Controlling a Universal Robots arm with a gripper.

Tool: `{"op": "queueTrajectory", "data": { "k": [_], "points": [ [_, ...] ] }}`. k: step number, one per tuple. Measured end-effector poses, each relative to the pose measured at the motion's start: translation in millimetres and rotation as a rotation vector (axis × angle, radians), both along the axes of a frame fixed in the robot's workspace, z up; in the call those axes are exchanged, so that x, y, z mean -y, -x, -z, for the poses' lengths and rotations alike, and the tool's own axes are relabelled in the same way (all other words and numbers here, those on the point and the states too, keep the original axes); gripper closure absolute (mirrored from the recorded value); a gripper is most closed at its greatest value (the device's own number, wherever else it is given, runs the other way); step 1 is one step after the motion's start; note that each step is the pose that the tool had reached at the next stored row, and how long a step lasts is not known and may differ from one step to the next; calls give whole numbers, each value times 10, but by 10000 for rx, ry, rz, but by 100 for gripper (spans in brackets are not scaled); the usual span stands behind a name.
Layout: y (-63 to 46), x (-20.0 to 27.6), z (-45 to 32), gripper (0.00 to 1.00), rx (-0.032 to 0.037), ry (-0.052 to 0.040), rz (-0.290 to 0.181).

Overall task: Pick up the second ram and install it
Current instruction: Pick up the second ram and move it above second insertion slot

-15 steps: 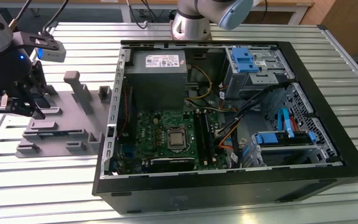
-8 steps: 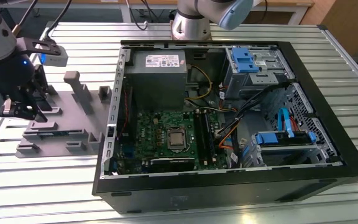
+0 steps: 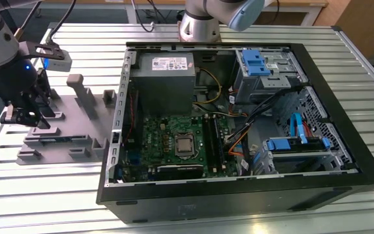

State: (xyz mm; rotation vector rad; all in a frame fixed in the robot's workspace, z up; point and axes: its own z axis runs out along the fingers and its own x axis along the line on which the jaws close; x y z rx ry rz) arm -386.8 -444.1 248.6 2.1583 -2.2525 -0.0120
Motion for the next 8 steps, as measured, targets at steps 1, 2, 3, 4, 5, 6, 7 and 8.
{"op": "queueTrajectory", "data": {
  "k": [1, 2, 3, 4, 5, 6, 7, 8],
  "points": [
    [0, 0, 0, 62, 0, 1, 0],
    [0, 0, 0, 62, 0, 2, 0],
    [0, 0, 0, 62, 0, 2, 0],
    [0, 0, 0, 62, -1, 3, 0],
    [0, 0, 0, 62, -1, 4, 0],
    [0, 0, 0, 62, -1, 5, 0],
    [0, 0, 0, 62, 0, 5, 0],
    [0, 0, 0, 61, -1, 6, 0]
  ]
}}
